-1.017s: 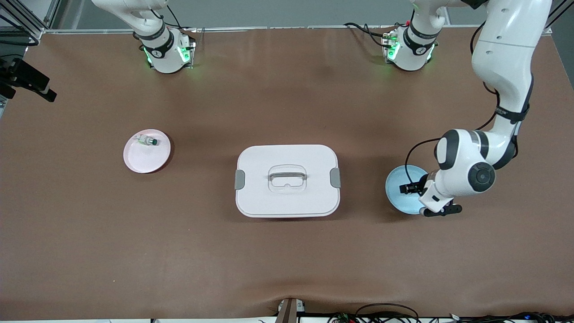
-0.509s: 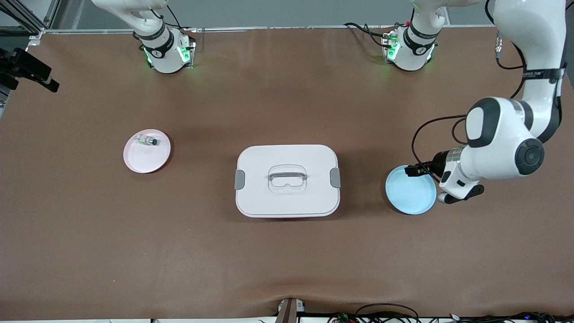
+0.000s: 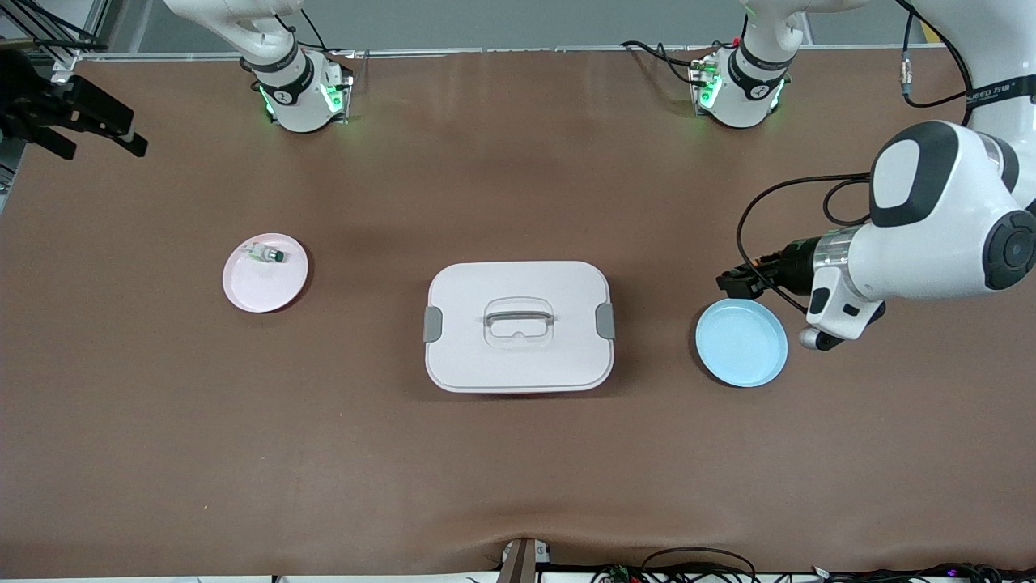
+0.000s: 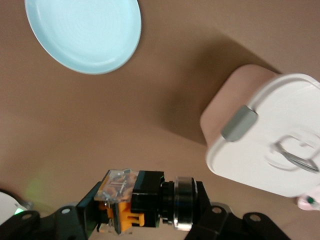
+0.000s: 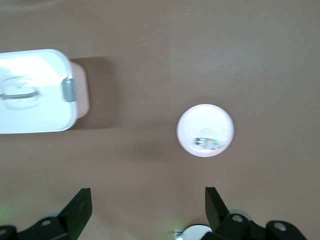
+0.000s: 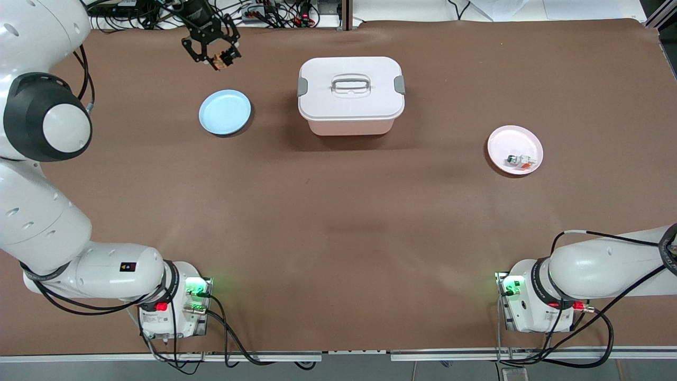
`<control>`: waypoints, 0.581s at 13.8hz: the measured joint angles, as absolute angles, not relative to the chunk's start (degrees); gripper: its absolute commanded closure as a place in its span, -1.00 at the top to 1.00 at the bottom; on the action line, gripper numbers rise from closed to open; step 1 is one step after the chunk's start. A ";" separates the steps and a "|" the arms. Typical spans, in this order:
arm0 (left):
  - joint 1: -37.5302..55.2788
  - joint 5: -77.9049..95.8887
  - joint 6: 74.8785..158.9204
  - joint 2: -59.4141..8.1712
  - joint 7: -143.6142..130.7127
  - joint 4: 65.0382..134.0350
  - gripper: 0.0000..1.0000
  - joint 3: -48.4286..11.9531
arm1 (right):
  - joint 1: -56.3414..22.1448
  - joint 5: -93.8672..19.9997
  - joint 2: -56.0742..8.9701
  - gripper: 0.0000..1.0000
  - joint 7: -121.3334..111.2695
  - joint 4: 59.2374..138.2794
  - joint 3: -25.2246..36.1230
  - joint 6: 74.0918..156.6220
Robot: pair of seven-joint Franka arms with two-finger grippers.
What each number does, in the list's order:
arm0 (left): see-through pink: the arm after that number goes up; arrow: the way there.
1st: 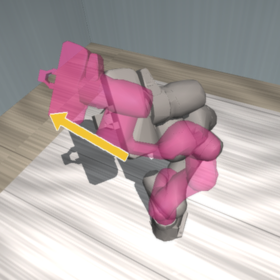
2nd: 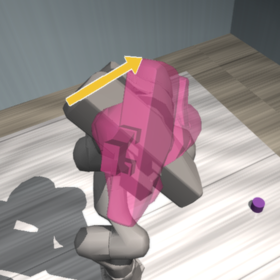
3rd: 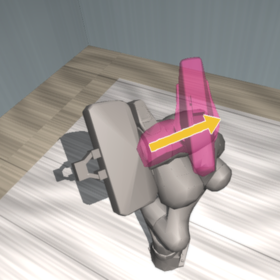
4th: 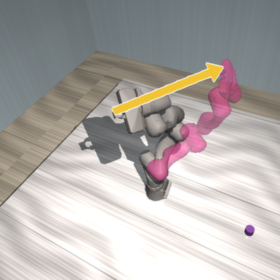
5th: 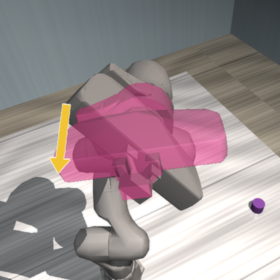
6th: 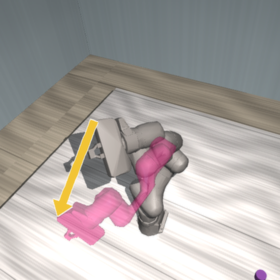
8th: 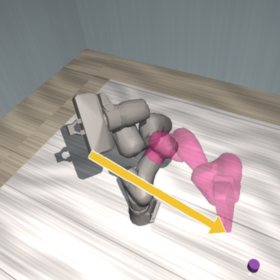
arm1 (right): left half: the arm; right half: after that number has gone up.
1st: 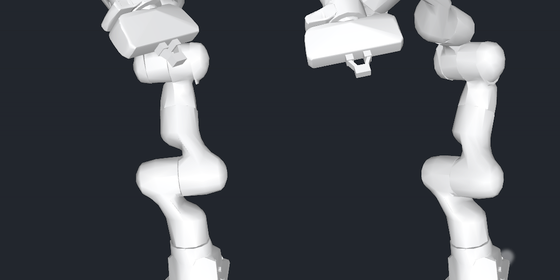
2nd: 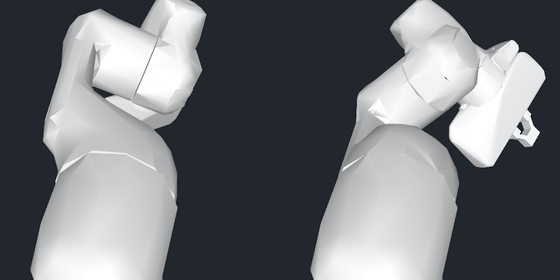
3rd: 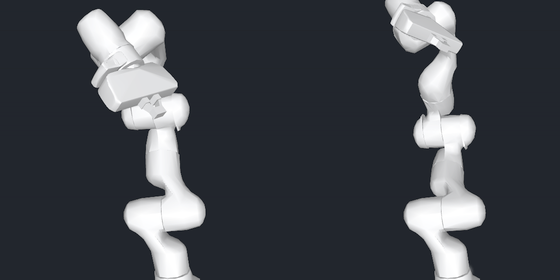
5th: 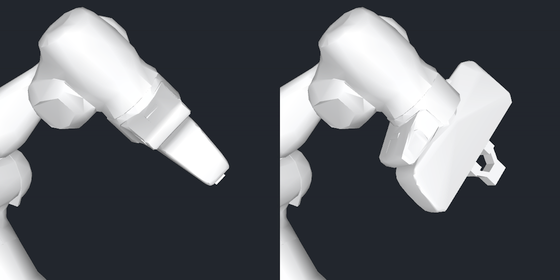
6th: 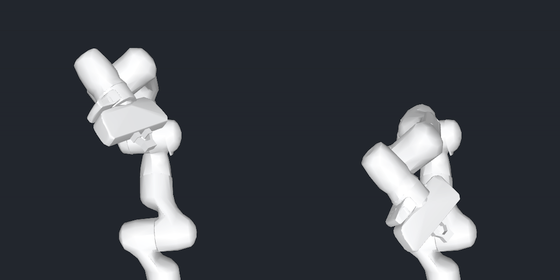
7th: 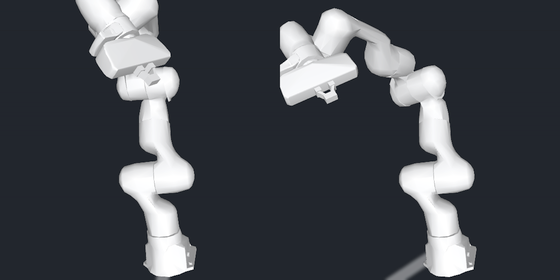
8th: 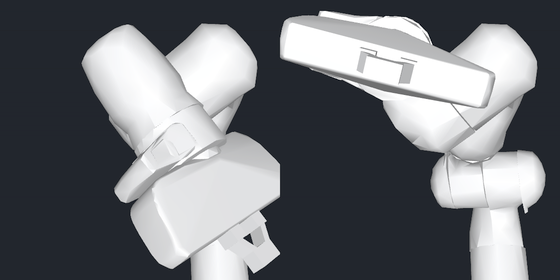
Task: Transfer orange switch to right arm and place
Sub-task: 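Carry the switch toward the right gripper while the right gripper approaches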
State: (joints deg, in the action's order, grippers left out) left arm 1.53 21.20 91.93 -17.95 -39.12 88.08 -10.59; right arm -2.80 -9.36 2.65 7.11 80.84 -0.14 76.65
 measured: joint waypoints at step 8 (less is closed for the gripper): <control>1.93 34.55 90.99 -17.70 -68.69 82.69 -0.40 -19.79 | -4.55 -18.78 3.26 1.00 9.67 91.30 -0.19 88.72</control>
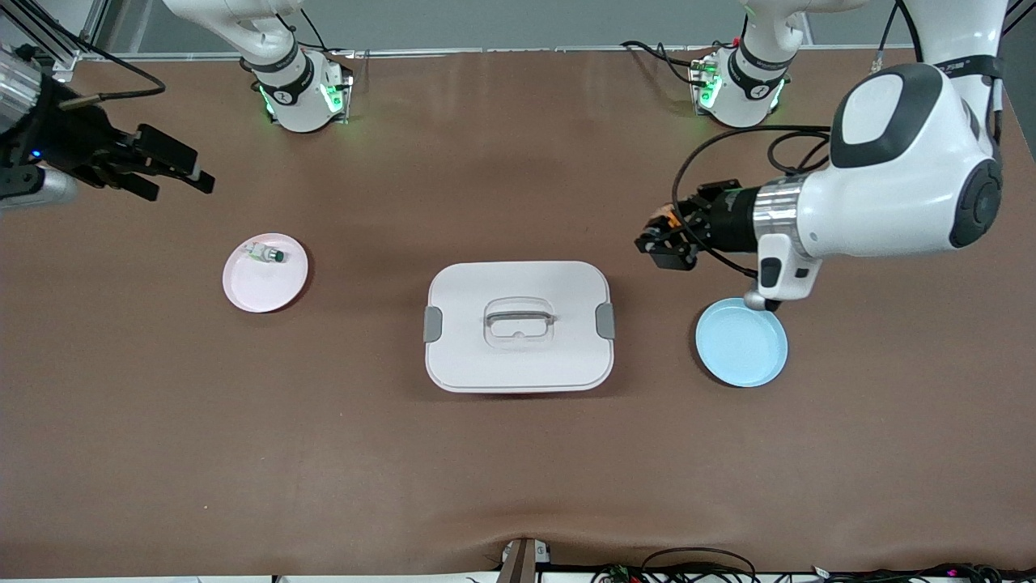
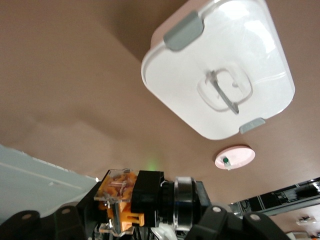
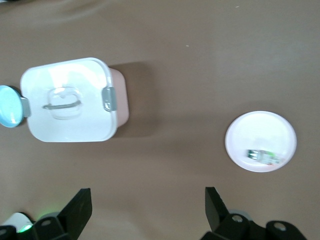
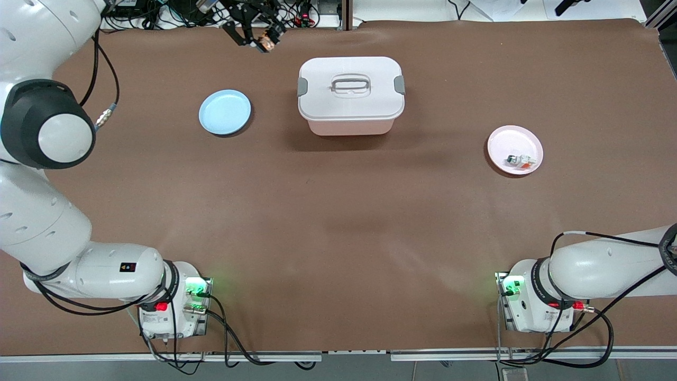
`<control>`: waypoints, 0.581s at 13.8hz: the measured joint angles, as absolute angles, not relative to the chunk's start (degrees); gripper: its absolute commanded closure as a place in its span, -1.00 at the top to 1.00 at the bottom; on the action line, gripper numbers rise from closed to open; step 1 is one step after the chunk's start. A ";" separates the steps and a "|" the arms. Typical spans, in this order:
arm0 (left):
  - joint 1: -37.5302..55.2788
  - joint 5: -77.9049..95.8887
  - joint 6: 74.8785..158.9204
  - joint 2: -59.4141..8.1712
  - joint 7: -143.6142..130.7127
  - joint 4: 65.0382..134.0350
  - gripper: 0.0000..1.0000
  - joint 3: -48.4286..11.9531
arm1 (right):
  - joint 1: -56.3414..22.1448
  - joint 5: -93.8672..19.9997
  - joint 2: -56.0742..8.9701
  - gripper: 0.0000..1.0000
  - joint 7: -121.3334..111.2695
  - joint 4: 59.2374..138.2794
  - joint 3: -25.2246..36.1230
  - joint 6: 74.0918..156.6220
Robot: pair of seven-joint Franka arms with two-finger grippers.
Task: Transfer orange switch to right arm and place
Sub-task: 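Carry the switch toward the right gripper while the right gripper approaches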
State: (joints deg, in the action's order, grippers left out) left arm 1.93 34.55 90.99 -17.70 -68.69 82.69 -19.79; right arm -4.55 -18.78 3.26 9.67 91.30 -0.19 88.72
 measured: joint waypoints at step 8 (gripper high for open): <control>9.95 37.20 106.00 -17.95 -95.00 81.21 -0.40 -23.11 | -16.42 -26.16 13.41 1.00 26.16 108.48 -0.56 109.07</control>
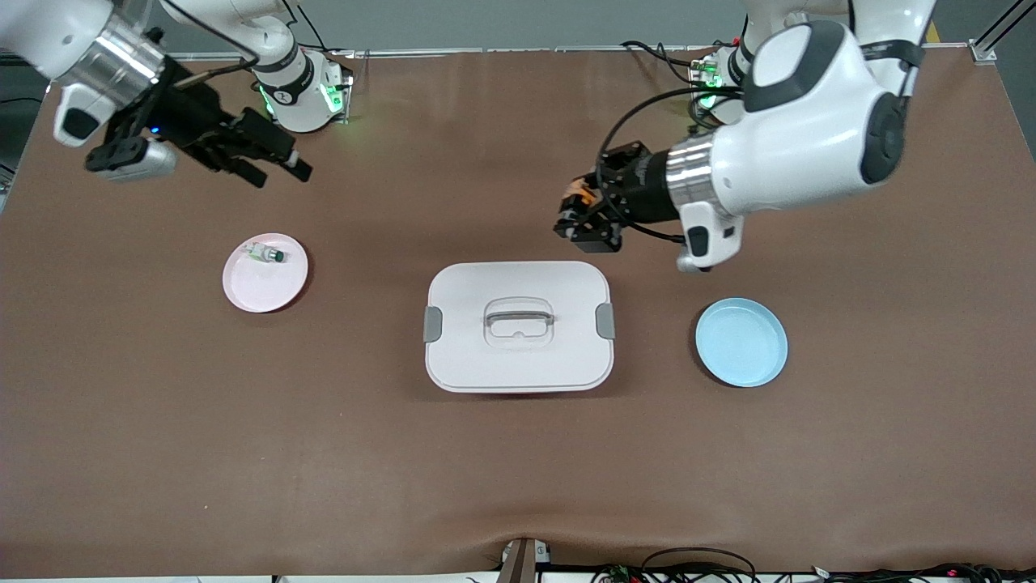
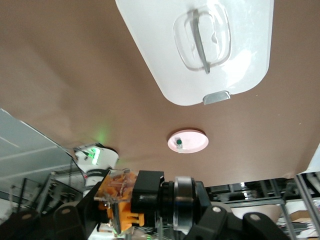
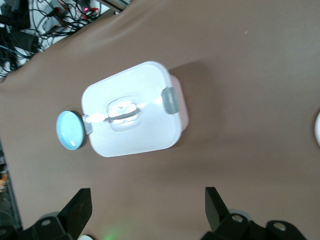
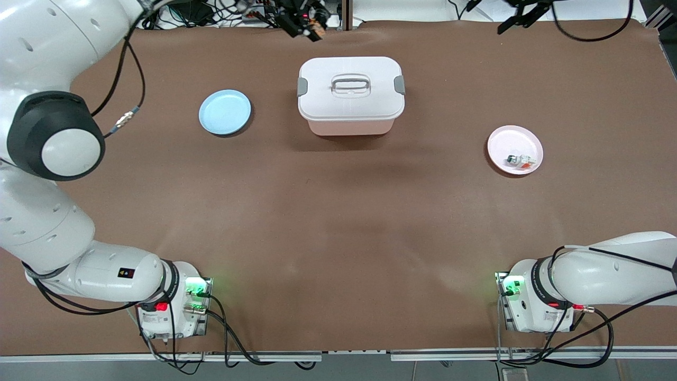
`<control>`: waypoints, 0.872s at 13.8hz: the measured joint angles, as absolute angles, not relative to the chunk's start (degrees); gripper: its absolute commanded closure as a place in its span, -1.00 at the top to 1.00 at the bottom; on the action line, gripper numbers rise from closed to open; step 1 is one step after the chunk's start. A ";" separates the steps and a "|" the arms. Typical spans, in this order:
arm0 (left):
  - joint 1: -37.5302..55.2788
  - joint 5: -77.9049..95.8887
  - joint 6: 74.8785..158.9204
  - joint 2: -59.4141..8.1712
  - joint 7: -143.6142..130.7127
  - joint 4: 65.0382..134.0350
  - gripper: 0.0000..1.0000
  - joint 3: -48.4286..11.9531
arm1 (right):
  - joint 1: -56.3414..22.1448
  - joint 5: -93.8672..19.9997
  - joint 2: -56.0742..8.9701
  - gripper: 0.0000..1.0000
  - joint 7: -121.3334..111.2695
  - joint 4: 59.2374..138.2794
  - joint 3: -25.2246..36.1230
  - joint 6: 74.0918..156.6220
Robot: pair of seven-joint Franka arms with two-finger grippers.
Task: Transfer orange switch to right arm and place
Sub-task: 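Carry the switch toward the right gripper while the right gripper approaches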
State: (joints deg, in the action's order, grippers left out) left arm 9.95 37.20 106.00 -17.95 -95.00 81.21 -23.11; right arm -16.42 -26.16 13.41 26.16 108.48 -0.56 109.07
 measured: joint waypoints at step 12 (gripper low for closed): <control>23.48 37.21 124.28 -21.60 -111.34 80.92 -0.40 -22.98 | -30.82 -26.38 12.08 1.00 42.27 110.90 -4.38 127.46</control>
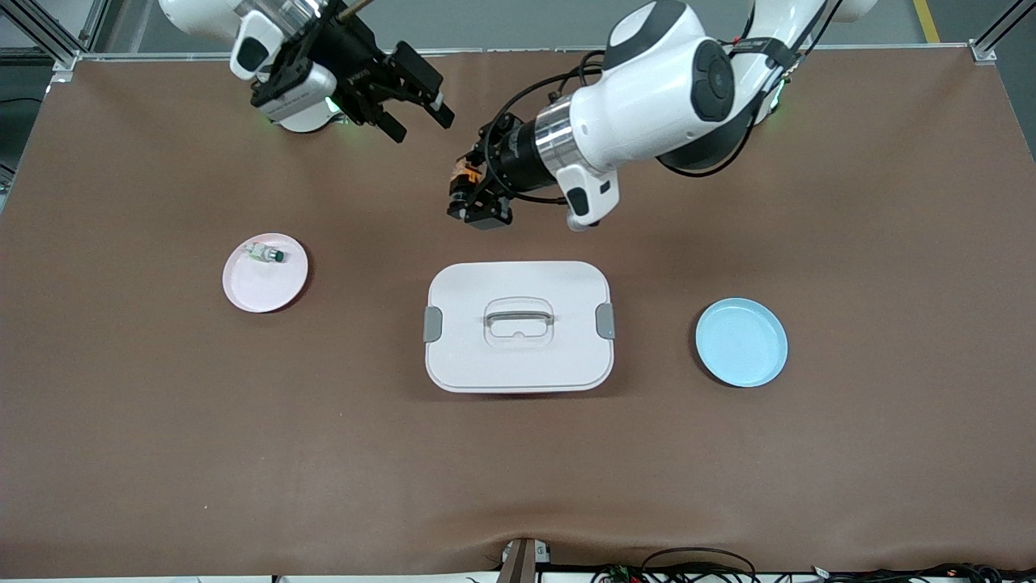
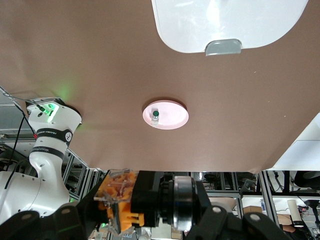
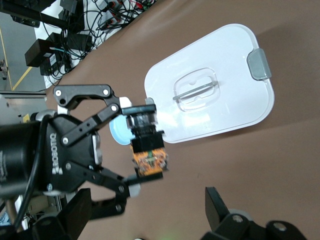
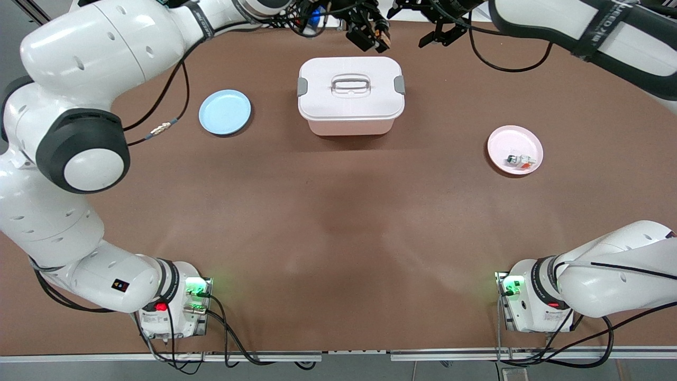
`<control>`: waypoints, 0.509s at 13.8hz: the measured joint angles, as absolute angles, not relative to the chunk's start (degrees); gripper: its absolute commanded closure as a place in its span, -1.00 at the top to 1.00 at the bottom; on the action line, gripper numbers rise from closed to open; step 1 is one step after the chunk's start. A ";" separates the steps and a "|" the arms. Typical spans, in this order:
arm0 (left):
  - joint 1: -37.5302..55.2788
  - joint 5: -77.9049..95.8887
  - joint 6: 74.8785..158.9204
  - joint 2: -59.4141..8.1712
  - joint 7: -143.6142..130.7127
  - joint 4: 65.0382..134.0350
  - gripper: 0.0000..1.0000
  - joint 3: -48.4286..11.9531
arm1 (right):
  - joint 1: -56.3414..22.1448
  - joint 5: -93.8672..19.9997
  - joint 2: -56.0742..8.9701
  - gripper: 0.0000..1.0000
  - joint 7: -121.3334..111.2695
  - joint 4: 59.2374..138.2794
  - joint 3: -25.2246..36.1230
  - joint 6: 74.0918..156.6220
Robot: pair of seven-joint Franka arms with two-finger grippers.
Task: Transfer orange switch to right arm and place
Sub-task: 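Carry the switch toward the right gripper while the right gripper approaches, then close the right gripper on the orange switch beside the left gripper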
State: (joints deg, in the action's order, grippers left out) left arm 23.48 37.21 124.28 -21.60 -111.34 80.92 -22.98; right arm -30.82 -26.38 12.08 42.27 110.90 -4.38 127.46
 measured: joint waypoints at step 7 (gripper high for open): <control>24.26 37.21 124.63 -21.84 -111.34 80.46 -0.39 -22.95 | -30.73 -26.38 7.91 1.00 39.99 109.89 -3.86 128.68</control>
State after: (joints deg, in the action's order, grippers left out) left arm 24.26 37.21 124.63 -21.84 -111.34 80.46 -22.95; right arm -30.73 -26.38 7.91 39.99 109.89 -3.86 128.68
